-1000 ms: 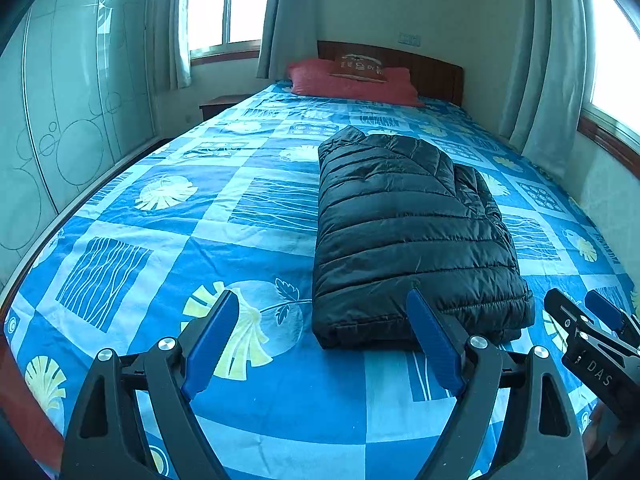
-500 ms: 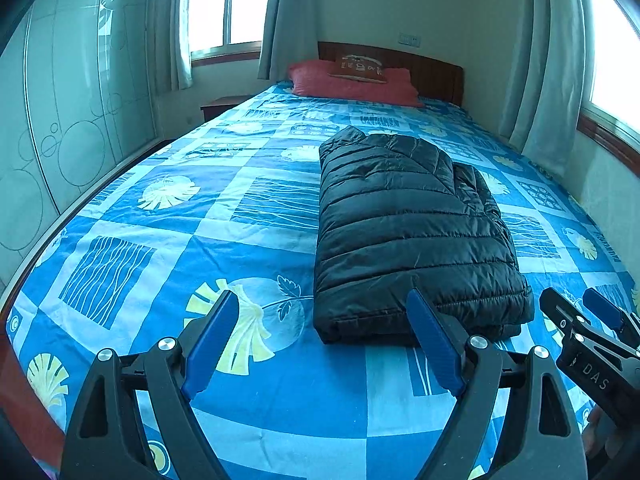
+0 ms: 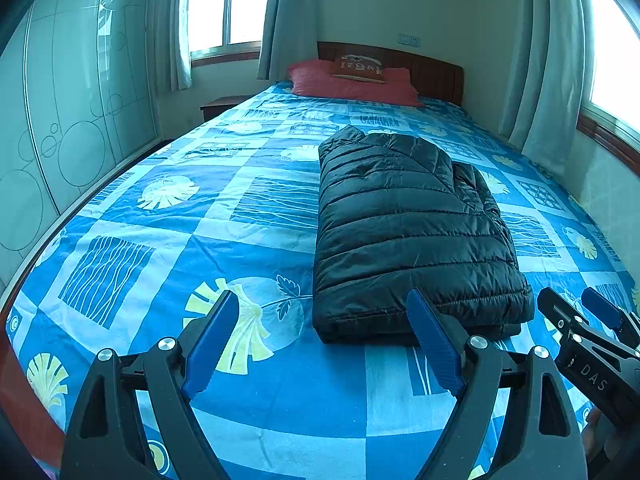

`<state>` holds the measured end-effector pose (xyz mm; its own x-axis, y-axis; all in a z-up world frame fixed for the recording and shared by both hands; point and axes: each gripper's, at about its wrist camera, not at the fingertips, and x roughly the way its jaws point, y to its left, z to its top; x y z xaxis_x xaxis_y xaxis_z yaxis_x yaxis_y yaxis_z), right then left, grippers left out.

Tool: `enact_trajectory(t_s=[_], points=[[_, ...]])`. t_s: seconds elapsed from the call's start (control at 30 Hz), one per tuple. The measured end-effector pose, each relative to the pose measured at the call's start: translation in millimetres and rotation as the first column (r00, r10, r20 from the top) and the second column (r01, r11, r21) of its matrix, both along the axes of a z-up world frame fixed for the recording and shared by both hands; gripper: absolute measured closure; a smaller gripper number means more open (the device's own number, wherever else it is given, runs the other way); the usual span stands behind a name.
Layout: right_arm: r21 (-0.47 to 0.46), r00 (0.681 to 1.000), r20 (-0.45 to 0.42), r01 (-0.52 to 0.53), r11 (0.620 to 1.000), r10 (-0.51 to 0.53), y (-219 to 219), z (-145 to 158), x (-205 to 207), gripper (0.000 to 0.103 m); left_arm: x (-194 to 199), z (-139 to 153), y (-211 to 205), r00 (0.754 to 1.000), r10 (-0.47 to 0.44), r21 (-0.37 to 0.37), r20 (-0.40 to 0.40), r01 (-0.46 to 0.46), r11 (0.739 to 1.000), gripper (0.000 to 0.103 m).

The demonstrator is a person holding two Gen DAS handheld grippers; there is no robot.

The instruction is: Fold large clothes

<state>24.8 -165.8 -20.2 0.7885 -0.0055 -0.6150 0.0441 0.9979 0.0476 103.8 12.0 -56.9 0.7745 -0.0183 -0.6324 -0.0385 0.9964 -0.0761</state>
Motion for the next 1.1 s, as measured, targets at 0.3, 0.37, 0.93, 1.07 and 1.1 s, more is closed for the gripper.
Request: enact_trajectory(t_s=[0.3,0.37,0.93,1.07,1.1], points=[[0.0,1.0,0.002,-0.001,1.0,0.001,1.9,-0.4,-0.4,0.022,-0.1,-0.7,0.5,1.0,0.004,-0.001,0.001,-0.004,1.0,0.019],[0.0,1.0,0.002,-0.002,1.0,0.002,3.3,-0.8,-0.6,0.022,-0.2,-0.6,1.5,1.0,0.006,-0.002,0.004,-0.006,1.0,0.018],[0.002,1.0,0.0,-0.004,1.0,0.004,5.8,-1.6,-1.1,0.022,-1.3,-0.1,1.1,1.0,0.015,0.014,0.002,-0.015,1.0,0.019],[0.001,1.0,0.002,-0.003,1.0,0.003,5.1,-1.5,-1.0,0.022,0.2,-1.9,0.6,1.0,0.016,0.009,-0.014,-0.016,1.0,0.019],[0.001,1.0,0.002,-0.004,1.0,0.004,5.9,-1.7,-1.2,0.022,0.5,-1.8,1.0,1.0,0.023,0.013,-0.012,-0.023,1.0,0.019]])
